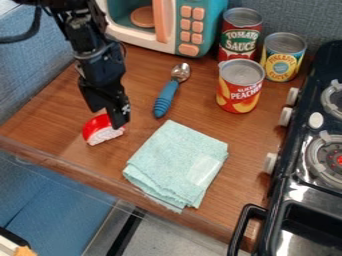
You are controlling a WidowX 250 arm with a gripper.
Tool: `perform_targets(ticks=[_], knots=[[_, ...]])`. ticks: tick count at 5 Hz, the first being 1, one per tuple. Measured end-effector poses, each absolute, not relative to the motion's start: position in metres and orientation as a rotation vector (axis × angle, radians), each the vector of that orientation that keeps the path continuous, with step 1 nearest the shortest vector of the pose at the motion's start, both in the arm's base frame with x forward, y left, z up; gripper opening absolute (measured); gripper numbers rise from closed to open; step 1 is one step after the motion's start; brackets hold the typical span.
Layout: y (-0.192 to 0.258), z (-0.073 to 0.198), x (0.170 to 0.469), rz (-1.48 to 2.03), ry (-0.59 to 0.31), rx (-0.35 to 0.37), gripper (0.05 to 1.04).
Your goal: Move the sushi to the top left corner of the table
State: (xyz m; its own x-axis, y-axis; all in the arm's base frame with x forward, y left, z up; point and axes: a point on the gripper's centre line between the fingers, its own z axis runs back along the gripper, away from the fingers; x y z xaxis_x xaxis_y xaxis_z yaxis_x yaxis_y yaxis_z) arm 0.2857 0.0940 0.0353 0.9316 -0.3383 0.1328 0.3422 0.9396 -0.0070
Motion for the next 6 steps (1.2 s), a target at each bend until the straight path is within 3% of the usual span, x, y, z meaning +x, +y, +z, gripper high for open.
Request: perform_targets(ticks=[1,2,3,4,5,6], knots=[[0.090,0.018,0.281,-0.379,-0.090,-0.031,1.000],[0.080,0.010,0.279,-0.410,-0.065,-0.024,0.939],[0.080,0.014,0.275,-0.388,-0.064,-0.012,0.682],[0.083,0.036,0.272,-0.326,-0.071,0.011,0.601],[0.104,0.055,0.279,-0.179,-0.064,0.031,0.601],[0.127,0.067,0.306,-0.042,-0.085,0.031,0.600]])
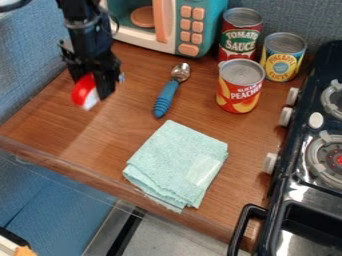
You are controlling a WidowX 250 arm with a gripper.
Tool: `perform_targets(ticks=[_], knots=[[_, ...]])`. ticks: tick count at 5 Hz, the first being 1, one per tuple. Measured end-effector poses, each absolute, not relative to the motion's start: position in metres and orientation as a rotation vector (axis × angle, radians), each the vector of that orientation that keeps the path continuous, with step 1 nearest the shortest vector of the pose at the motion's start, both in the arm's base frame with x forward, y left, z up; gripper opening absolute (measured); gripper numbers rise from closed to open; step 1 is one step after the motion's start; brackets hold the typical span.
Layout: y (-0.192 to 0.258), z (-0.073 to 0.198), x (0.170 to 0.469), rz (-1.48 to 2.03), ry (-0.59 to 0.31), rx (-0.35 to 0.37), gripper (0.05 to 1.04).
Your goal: Move the sushi to the top left corner of the table
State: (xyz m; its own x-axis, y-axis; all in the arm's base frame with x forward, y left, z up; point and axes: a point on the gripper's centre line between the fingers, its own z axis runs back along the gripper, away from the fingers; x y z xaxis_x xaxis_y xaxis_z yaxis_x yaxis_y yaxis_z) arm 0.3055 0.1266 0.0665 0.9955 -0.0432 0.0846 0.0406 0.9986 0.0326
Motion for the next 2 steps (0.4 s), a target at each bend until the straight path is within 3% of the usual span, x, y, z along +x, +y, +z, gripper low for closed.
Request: perform_targets(ticks=[2], knots=[[0.165,0.044,0.357,0.047,-0.056,0.026,0.600]])
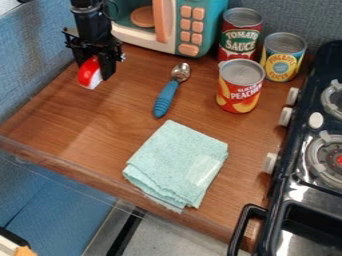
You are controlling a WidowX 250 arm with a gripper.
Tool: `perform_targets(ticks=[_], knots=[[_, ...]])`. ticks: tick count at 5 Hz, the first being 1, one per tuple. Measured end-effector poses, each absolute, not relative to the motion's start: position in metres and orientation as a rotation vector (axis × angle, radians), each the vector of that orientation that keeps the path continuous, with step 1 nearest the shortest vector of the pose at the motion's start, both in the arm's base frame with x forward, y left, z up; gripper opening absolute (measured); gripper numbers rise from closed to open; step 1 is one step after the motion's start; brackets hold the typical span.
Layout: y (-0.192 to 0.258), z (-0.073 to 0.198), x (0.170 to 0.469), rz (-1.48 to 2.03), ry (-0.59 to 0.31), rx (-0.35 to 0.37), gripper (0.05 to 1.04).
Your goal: Move the sushi to the top left corner of the table
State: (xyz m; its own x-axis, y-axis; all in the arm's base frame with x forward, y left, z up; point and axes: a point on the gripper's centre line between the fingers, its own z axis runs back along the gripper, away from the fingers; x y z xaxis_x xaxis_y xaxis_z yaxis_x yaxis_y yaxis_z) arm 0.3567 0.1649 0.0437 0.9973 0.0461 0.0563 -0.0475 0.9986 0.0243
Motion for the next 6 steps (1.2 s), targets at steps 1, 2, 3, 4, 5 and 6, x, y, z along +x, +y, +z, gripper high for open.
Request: perform_targets(ticks=[1,2,3,4,5,6], knots=[[0.183,0.034,0.377,0.070,-0.052,0.032,0.600],[0.189,0.026,0.392,0.072,-0.054,0.034,0.600],[0.181,0.020,0.395,0.049,-0.040,0.024,0.706],[0.167,0.014,0.396,0.032,-0.030,0.016,0.947],[0.166,0.033,0.395,0.050,-0.059,0.027,1.004],[0.163,0.062,0.389,0.089,-0.092,0.038,1.001]])
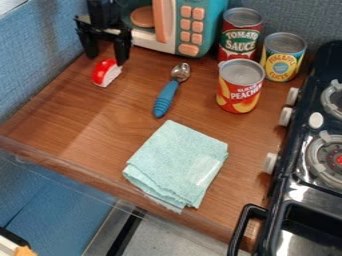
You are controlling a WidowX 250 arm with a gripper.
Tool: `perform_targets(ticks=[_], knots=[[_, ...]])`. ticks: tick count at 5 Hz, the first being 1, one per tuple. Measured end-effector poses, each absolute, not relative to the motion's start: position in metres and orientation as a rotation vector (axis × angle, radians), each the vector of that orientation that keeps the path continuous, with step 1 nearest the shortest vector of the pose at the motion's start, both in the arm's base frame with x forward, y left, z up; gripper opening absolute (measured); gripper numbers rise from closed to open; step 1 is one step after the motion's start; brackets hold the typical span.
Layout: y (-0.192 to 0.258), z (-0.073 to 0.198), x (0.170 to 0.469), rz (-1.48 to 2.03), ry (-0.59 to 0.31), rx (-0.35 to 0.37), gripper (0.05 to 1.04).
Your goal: Move the sushi to the top left corner of the table
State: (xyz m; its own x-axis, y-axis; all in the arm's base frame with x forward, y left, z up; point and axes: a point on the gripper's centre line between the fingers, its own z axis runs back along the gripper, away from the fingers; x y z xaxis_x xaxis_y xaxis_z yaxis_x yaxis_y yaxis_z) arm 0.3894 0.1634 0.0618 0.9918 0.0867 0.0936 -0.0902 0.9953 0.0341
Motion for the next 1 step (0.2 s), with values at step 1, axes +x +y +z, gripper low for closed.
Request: perform_targets(ticks=[1], knots=[[0.1596,0.0941,0.3804,0.130,-0.128,0.044,1.001]])
